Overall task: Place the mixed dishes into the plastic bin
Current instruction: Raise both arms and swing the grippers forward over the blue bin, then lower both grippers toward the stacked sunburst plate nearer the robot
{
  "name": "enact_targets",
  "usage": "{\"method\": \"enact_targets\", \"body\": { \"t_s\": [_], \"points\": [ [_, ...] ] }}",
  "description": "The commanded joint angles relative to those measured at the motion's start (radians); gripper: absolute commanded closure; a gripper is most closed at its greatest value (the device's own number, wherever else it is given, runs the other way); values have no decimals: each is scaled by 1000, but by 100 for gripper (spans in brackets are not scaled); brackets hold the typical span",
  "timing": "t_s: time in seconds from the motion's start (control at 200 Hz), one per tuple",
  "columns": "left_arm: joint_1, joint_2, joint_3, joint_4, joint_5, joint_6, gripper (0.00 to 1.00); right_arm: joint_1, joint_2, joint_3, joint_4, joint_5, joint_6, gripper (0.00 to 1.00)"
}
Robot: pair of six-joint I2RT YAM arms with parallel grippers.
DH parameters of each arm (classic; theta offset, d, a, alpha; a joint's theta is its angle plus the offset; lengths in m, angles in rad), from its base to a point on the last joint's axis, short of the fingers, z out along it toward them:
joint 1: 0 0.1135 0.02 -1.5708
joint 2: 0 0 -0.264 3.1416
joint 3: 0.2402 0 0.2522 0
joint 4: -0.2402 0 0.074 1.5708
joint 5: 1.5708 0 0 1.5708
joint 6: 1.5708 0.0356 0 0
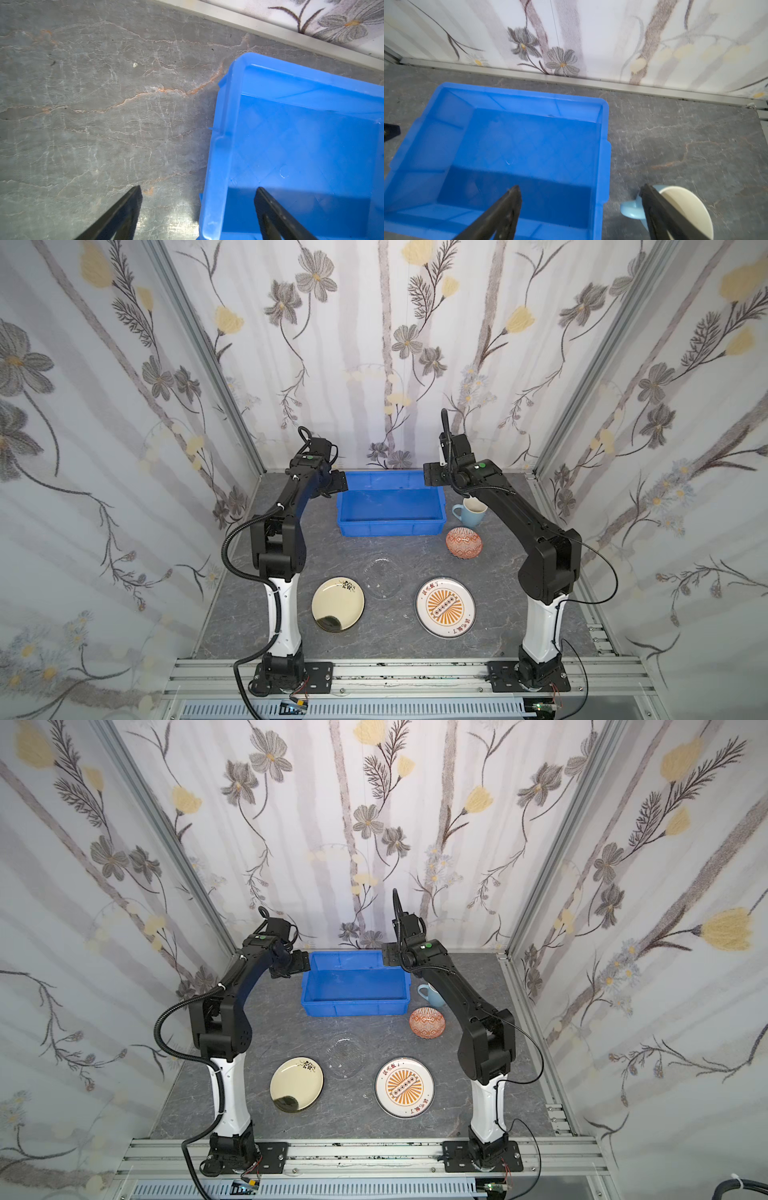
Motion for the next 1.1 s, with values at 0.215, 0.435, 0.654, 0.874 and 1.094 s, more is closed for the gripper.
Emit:
{"method": "enact_targets", "body": {
  "t_s": [0.215, 0.435, 0.654, 0.874, 1.094],
  "points": [
    [-97, -59, 33, -69, 9, -6, 16, -100, -157, -244, 6, -72, 100, 18],
    [-143, -40, 101, -96, 103, -18, 15, -124, -218, -339, 9, -44, 99, 19],
    [-152, -132, -49, -87, 75, -47, 14, -61, -220, -330, 10, -139, 86, 20],
    [-151, -388, -454, -24, 6, -127, 18, 57, -167, -292, -4, -188, 89, 24],
    [-155, -597, -779, 54, 53, -263, 30, 127, -169, -348, -2, -254, 94, 35]
  ]
}}
